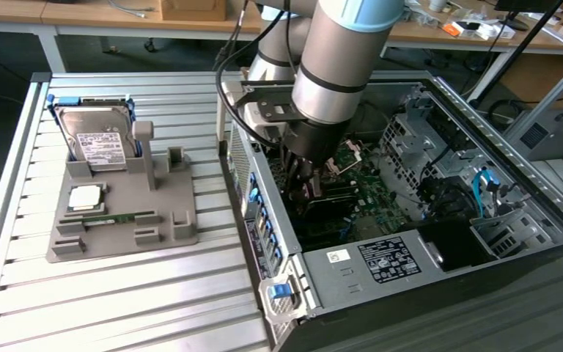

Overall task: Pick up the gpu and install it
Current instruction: 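Press down on the gpu until it lock into place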

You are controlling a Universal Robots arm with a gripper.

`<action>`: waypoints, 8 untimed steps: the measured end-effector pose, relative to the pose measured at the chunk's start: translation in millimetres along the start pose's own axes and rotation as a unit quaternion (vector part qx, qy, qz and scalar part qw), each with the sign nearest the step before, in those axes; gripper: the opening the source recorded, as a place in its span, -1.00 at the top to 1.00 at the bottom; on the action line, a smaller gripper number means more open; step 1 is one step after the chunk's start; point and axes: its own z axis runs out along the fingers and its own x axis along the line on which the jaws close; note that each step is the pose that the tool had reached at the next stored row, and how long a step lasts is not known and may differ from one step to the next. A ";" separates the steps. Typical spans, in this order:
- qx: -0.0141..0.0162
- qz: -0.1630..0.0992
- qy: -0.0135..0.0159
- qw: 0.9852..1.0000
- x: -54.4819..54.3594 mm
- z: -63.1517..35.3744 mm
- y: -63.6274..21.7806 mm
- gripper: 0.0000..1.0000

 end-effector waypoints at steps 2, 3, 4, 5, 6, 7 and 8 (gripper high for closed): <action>0.000 0.000 0.000 1.000 0.0 -0.1 0.0 0.79; 0.000 0.000 0.000 1.000 0.0 -0.6 0.0 0.79; 0.000 0.000 -0.001 1.000 0.0 -1.5 0.0 0.79; 0.000 0.000 -0.001 1.000 -0.1 -2.8 0.0 0.79; 0.001 0.000 -0.001 1.000 -0.2 -4.1 0.0 0.79; 0.001 0.000 -0.001 1.000 0.0 -6.2 0.1 0.79; 0.000 0.000 0.000 1.000 0.2 -8.2 0.3 0.79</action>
